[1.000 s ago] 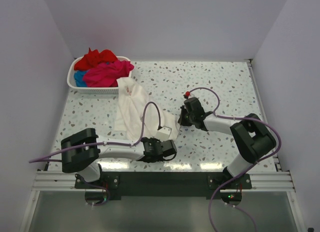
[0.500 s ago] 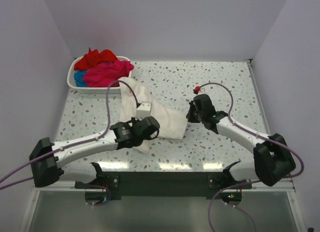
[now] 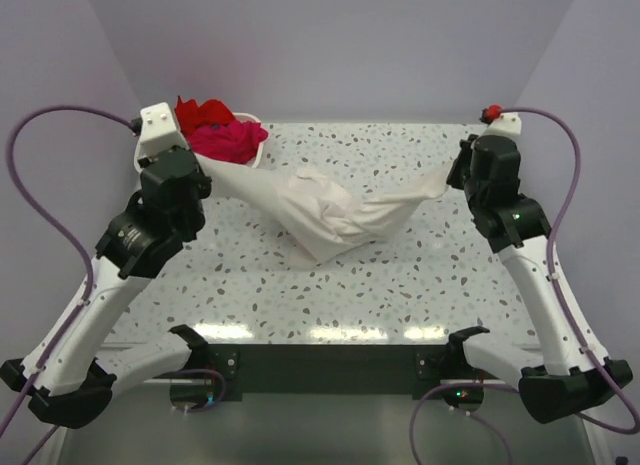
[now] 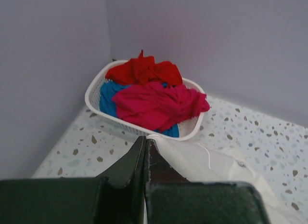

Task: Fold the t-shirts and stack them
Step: Flatten the tshirt out

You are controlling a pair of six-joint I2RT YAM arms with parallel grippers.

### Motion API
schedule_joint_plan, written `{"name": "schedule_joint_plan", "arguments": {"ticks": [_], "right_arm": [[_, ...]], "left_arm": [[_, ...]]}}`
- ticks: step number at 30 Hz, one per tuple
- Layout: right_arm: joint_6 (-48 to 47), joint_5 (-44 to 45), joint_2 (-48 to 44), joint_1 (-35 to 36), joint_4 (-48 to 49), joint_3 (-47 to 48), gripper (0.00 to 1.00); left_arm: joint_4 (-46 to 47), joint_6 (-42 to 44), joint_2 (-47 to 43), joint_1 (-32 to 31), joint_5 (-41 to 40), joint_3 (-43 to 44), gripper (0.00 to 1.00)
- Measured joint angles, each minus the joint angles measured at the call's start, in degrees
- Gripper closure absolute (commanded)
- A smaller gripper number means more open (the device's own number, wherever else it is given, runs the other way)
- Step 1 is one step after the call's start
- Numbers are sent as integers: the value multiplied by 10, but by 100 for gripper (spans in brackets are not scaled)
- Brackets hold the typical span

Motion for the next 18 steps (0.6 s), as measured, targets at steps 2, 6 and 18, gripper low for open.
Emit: {"name": "schedule_joint_plan", "arguments": {"ticks": [2,6,18], "right_arm": [[-17,24,-1,-14,-22,47,100],[-50,73,-3,-38,-52,126,100],[-108,117,68,-118,-73,277,100]], "left_arm": [[19,37,-13,4,-19,27,100],[65,112,-32,8,-65,50,100],[137,221,-74,9,-112,22,100]]}}
